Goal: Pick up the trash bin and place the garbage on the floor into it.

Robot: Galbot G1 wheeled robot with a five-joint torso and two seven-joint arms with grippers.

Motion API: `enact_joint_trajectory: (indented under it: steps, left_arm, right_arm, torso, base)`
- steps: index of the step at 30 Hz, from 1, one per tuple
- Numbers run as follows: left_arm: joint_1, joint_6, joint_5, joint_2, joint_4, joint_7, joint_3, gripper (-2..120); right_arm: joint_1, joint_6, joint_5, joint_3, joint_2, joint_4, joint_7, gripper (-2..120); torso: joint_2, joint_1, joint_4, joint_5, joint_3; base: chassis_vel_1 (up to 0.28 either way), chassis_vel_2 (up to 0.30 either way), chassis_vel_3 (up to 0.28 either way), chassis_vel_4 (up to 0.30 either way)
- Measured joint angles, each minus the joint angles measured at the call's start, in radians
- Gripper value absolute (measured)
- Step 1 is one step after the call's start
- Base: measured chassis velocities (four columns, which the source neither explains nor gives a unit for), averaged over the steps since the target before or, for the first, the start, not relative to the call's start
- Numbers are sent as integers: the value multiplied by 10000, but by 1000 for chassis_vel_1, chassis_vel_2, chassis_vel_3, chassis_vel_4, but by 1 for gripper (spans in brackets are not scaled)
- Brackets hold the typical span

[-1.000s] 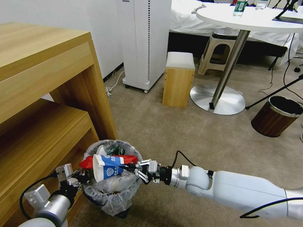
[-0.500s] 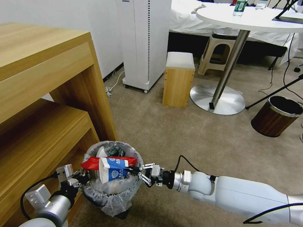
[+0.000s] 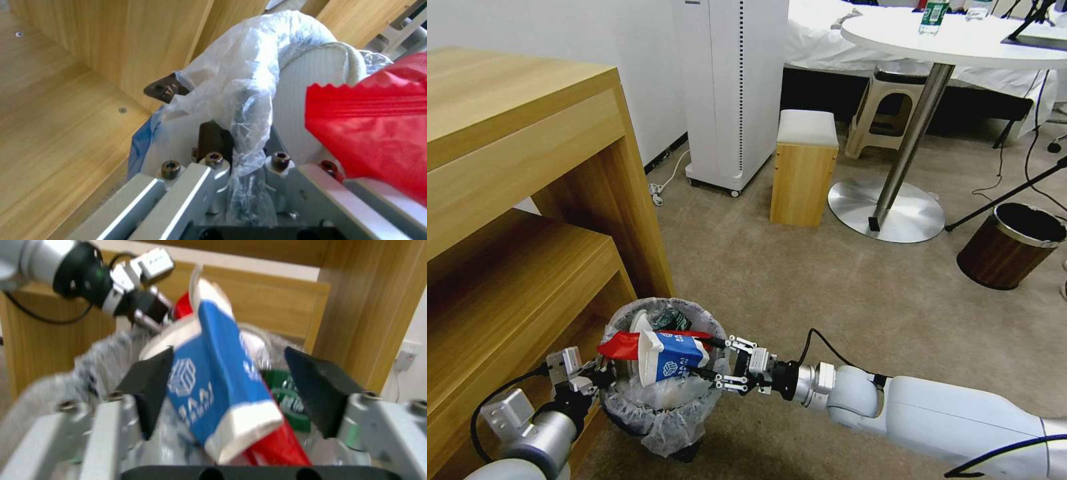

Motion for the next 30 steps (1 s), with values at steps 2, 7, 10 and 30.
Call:
enact_joint_trajectory:
  steps: [2,7,10,30]
  left_arm:
    - [-3,0,-1,-5,15,-1,0,3]
    - [32,0,-23,-6,117,-18,-22,3]
    - [39,0,-18,-6,186,-18,-26,3]
    - [-134,-51,234,-221,1062,38,230,3]
  right_arm:
    - [0,-2,-3,18,-6,38,42,73]
    - [-73,-41,93,564,-108,406,261,97]
    - [-84,-43,238,948,-178,642,461,100]
    - [-367,-146,946,3123,-1095,1577,1699,100]
  torso:
    - [0,0,0,0,0]
    - [1,-1,1,0,0]
    - [0,0,1,3,0]
    - [0,0,0,2,0]
  base:
    - [0,0,0,0]
    - [0,0,0,0]
    - [0,0,0,0]
    - [0,0,0,0]
